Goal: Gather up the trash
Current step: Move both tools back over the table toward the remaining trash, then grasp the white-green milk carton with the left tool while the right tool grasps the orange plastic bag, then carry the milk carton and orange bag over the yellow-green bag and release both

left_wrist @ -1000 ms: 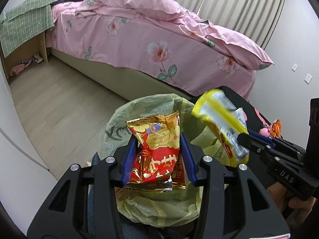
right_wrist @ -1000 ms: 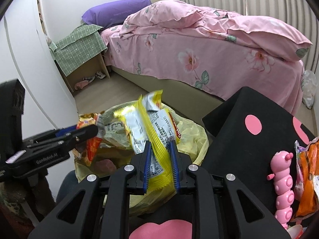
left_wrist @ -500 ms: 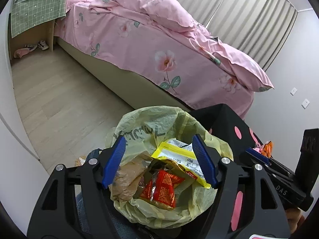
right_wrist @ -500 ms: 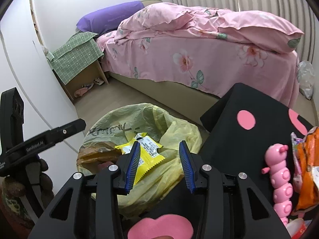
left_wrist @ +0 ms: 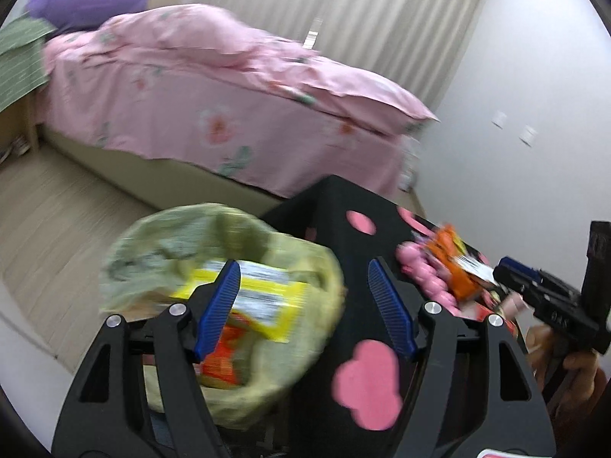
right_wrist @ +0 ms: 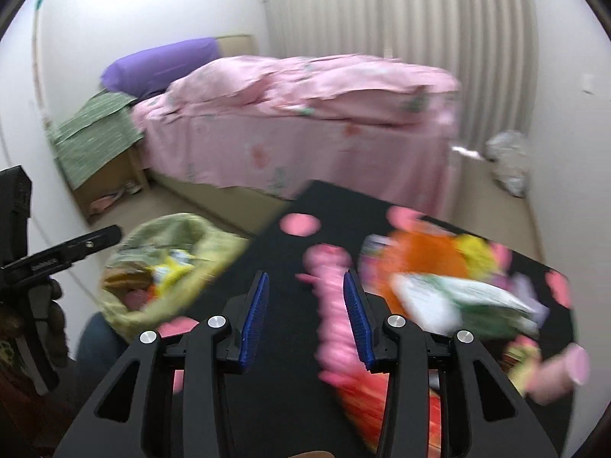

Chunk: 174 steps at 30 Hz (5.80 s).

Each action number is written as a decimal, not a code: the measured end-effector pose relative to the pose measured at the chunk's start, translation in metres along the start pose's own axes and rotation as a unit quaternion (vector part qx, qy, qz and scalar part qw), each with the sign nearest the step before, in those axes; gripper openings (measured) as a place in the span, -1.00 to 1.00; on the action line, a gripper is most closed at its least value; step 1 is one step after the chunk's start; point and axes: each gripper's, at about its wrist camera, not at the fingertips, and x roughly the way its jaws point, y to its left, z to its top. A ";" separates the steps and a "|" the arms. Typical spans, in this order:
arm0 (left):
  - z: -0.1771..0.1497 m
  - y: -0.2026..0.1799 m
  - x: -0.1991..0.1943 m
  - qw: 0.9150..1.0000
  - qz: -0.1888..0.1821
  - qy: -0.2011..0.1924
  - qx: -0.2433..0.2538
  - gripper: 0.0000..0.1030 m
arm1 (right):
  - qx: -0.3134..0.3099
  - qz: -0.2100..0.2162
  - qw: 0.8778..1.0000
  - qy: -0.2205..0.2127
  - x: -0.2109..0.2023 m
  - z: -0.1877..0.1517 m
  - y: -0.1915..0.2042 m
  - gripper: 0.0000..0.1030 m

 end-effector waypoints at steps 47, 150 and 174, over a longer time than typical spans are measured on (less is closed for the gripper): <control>0.017 -0.211 0.102 0.953 -0.129 0.165 0.220 0.05 | 0.131 -0.076 0.988 0.007 -0.070 -0.142 -0.154 0.09; -0.010 -0.131 -0.038 0.986 -0.084 0.022 0.144 0.09 | 0.129 0.004 0.989 0.070 -0.059 -0.136 -0.049 -0.79; 0.058 -0.028 -0.091 0.990 0.032 -0.115 0.076 0.08 | -0.057 -0.002 0.998 0.006 -0.027 0.003 0.063 -0.80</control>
